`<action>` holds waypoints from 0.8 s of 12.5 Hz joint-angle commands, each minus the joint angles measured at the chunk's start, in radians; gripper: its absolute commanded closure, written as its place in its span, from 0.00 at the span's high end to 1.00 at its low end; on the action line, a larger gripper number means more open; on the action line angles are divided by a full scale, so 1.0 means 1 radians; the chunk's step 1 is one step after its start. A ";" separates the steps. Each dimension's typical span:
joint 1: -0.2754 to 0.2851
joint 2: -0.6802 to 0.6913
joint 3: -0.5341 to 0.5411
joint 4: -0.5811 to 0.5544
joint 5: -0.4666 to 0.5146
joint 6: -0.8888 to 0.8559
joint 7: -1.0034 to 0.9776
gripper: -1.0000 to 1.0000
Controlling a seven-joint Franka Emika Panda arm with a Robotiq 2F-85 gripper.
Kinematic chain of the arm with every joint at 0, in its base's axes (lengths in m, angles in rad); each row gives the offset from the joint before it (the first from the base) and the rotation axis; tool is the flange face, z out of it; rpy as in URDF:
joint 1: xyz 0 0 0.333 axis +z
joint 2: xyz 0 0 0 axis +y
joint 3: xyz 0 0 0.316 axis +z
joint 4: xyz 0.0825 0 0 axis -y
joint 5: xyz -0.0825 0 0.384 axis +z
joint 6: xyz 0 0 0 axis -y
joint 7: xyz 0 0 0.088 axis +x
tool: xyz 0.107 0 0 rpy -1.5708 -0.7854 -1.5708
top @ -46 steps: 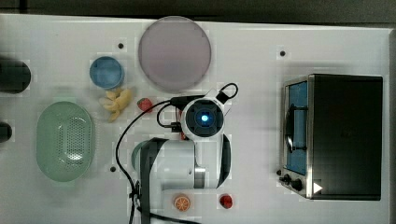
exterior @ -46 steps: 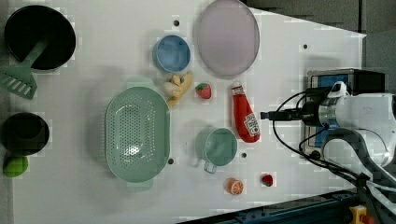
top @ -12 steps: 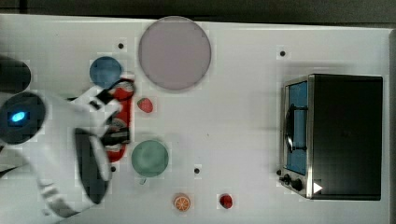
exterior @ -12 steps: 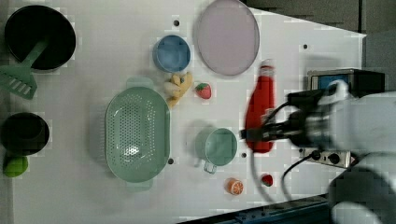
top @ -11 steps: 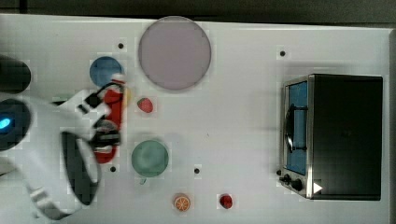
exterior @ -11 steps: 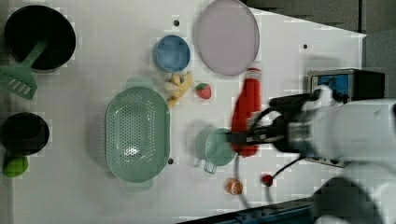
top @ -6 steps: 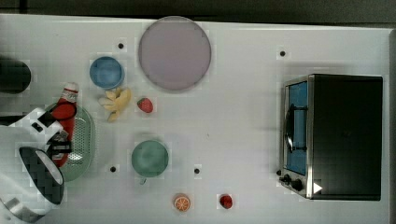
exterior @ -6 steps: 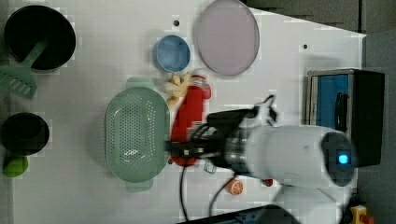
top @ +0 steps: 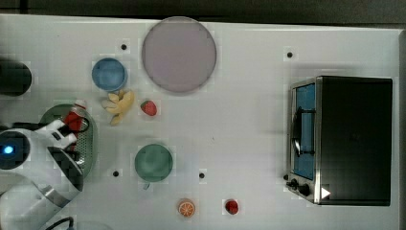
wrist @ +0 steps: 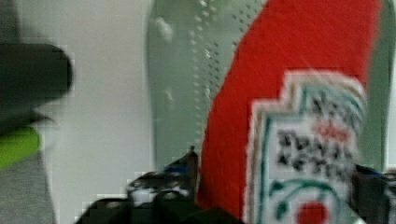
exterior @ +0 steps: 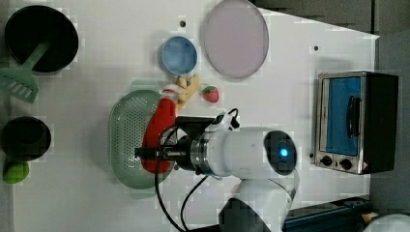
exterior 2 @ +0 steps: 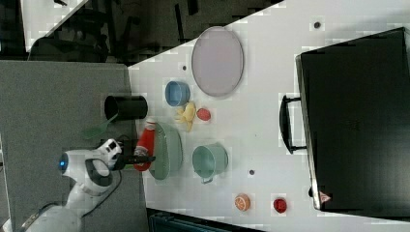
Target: Pick Ketchup from the table and place it in strainer.
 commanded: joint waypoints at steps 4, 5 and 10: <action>-0.053 -0.142 0.000 0.013 0.014 0.012 0.096 1.00; -0.079 -0.180 -0.003 0.015 0.023 0.010 0.096 1.00; -0.224 -0.388 -0.096 0.059 0.029 -0.163 0.096 1.00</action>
